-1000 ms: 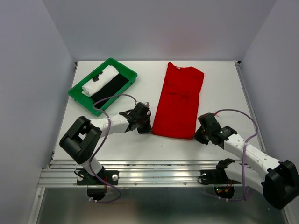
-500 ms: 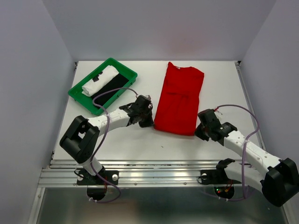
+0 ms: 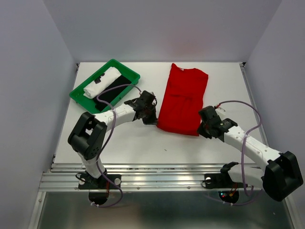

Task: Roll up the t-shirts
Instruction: Roll the T-shirt to the center of the board.

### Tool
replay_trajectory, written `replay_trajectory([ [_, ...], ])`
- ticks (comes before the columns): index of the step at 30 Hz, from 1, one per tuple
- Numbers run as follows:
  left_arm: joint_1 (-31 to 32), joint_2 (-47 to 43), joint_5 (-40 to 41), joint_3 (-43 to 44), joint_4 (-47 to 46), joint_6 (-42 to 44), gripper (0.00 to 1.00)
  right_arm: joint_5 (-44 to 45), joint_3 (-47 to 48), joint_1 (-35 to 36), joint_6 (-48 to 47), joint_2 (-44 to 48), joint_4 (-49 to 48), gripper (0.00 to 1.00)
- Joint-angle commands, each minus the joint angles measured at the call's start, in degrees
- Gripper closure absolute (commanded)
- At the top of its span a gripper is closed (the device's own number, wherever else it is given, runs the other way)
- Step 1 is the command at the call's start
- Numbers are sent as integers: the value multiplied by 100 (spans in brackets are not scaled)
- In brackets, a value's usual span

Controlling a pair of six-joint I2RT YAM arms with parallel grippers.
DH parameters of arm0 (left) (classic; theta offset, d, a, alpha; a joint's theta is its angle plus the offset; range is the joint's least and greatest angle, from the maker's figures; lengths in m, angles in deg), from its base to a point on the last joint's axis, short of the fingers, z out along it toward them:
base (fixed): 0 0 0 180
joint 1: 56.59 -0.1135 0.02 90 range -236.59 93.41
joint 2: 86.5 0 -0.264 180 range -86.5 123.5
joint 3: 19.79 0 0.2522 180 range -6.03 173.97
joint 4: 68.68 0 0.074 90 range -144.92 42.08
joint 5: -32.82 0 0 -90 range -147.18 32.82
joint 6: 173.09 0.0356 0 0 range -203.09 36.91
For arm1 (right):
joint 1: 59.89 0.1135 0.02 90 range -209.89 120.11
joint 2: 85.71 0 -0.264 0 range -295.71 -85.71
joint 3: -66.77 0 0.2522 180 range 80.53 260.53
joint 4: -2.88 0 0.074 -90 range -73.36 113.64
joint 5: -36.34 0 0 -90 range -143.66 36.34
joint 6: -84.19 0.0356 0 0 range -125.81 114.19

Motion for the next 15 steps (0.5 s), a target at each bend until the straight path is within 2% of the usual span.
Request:
replay_trajectory([
  [1, -128, 140, 27, 429, 200, 241, 100, 463, 376, 30, -156, -184, 57, 99],
  [15, -225, 870, -8, 1475, 543, 540, 100, 823, 885, 30, -428, -905, 49, 99],
])
